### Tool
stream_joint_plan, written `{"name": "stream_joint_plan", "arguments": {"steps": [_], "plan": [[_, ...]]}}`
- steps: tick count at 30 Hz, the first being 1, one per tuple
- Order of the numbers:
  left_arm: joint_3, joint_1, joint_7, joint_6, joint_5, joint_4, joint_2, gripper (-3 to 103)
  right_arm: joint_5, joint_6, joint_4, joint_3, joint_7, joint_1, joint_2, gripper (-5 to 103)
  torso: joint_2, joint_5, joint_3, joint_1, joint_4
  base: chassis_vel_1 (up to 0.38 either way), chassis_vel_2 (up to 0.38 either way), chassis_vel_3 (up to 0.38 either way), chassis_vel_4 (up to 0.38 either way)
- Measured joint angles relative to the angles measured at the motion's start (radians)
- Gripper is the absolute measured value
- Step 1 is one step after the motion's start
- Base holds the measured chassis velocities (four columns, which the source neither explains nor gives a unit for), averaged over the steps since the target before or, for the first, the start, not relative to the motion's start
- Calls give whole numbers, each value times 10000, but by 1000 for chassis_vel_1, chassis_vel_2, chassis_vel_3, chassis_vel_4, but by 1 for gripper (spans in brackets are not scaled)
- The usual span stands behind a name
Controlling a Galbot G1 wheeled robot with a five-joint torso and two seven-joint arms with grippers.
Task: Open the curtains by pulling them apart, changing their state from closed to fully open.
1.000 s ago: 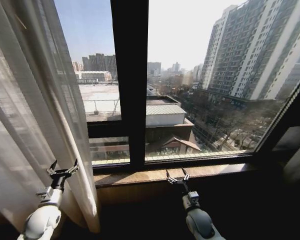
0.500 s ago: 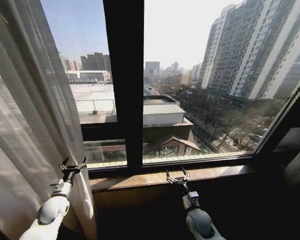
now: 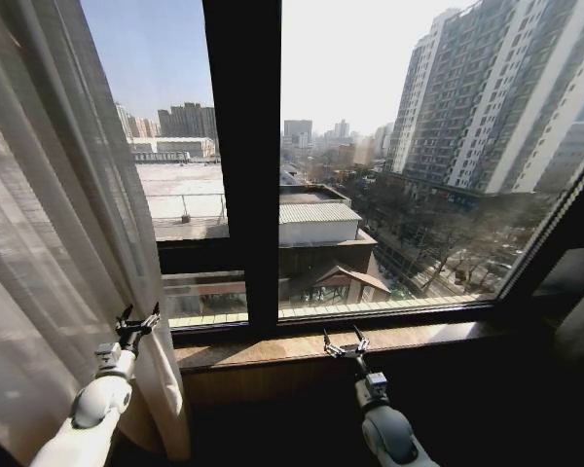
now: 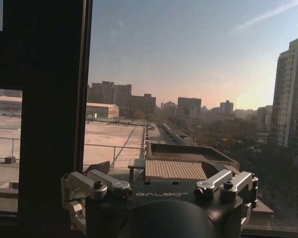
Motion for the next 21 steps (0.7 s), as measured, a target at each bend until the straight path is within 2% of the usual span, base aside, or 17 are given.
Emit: {"name": "stream_joint_plan", "arguments": {"steps": [2, 3, 4, 5, 7, 8, 12, 14, 16, 17, 21], "plan": [[-24, 5, 0, -41, -27, 3, -10, 50, 0, 0, 1, 0, 0, 0, 0, 100, 0, 0, 0, 0, 0, 0, 0, 0, 0], [-24, 5, 0, -41, -27, 3, -10, 50, 0, 0, 1, 0, 0, 0, 0, 100, 0, 0, 0, 0, 0, 0, 0, 0, 0], [-46, 11, 0, -51, -41, 4, -22, 44, 0, 0, 0, 0, 0, 0, 0, 100, 0, 0, 0, 0, 0, 0, 0, 0, 0], [-58, 17, 0, -56, -53, 4, -32, 44, 0, 0, 0, 0, 0, 0, 0, 100, 0, 0, 0, 0, 0, 0, 0, 0, 0], [-97, 48, 12, -79, -149, 4, -71, 34, -1, 0, 0, 0, 0, 0, 0, 100, 1, 0, 0, 0, 0, 0, 0, 0, 0], [-97, 48, 12, -79, -149, 4, -71, 34, -1, 0, 0, 0, 0, 0, 0, 100, 1, 0, 0, 0, 0, 0, 0, 0, 0], [-208, 130, 50, -232, -363, 1, -160, 12, 0, 0, 0, 0, 0, 0, 0, 100, 0, 0, 0, 0, -1, 0, 0, 0, 0], [-226, 148, 52, -236, -367, 0, -162, 12, 0, 0, 0, 0, 0, 0, 0, 100, 0, 0, 0, 1, 0, 0, 0, 0, 0], [-293, 205, 56, -261, -372, -2, -163, 3, 0, 0, 0, 0, 0, 0, 0, 100, 0, 0, 0, 1, 0, 0, 0, 0, 0], [-324, 225, 56, -262, -373, -2, -163, 1, 0, 0, 0, 0, 0, 0, 0, 100, 0, 0, 0, 0, 0, 0, 0, 0, 0], [-409, 283, 45, -263, -387, -17, -162, 0, -1, 0, 0, 0, 0, 0, 0, 100, 0, 0, 0, 0, 0, 0, 0, 0, 0]]}}
